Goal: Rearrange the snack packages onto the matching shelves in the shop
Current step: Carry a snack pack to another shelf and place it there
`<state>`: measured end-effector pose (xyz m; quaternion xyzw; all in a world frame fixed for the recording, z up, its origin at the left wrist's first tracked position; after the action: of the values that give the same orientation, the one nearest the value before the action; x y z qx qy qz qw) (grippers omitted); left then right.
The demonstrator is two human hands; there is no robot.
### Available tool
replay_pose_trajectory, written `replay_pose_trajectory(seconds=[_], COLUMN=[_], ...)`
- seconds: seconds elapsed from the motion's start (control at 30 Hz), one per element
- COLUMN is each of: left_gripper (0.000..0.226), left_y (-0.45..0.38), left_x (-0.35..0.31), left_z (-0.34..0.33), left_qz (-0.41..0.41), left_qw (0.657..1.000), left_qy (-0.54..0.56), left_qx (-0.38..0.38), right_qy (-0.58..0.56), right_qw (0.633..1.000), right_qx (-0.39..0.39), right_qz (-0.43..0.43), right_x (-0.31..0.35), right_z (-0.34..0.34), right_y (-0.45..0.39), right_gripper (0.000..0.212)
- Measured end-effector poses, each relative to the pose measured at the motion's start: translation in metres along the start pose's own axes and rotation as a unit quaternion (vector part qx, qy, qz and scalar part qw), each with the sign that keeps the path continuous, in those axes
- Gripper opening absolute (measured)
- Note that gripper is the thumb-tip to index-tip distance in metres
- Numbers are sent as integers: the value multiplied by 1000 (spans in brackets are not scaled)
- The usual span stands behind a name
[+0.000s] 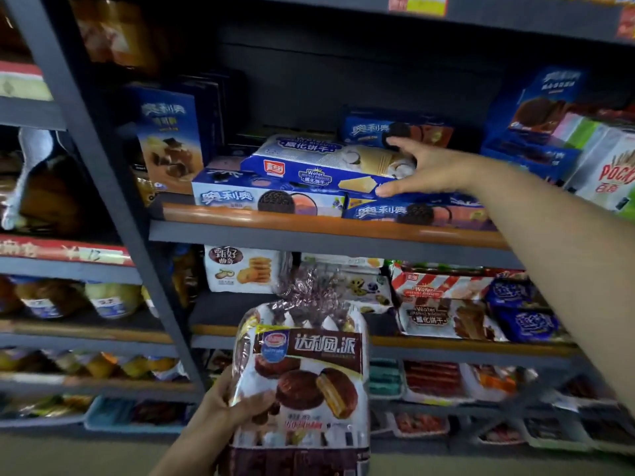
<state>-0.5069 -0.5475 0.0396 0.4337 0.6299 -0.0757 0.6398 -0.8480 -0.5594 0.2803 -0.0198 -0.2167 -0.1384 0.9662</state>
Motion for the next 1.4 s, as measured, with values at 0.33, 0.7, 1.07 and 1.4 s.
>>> replay_pose_trajectory(seconds=[0.33, 0.7, 1.07, 1.4], left_gripper=[77, 104, 88, 72], left_y=[-7, -26, -51, -75], left_x=[-4, 17, 70, 87], left_z=[-7, -17, -53, -89], left_qz=[32, 65, 131, 160], left_qw=[998, 998, 991, 987], left_qy=[51, 21, 13, 17], left_qx=[-7, -7, 32, -19], right_qy=[-29, -126, -129, -165], right_qw=[997, 965, 985, 973], right_qx=[-58, -205, -104, -122], right_qz=[28, 106, -43, -102], right_x=[-11, -26, -124, -224], right_z=[3, 13, -139, -162], right_y=[-14, 116, 270, 245], right_gripper=[88, 79, 80, 70])
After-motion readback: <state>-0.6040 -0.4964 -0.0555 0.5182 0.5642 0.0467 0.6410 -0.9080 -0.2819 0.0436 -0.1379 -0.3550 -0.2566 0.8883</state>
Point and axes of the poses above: each hand's wrist, its own y-axis away from the middle knuckle, its own z-axis out of the back of the hand, x = y × z, the point moved 5 cm from there along -y, towards the middle knuckle, and after that the axes turned 10 degrees about z, right-handed, at the moved point
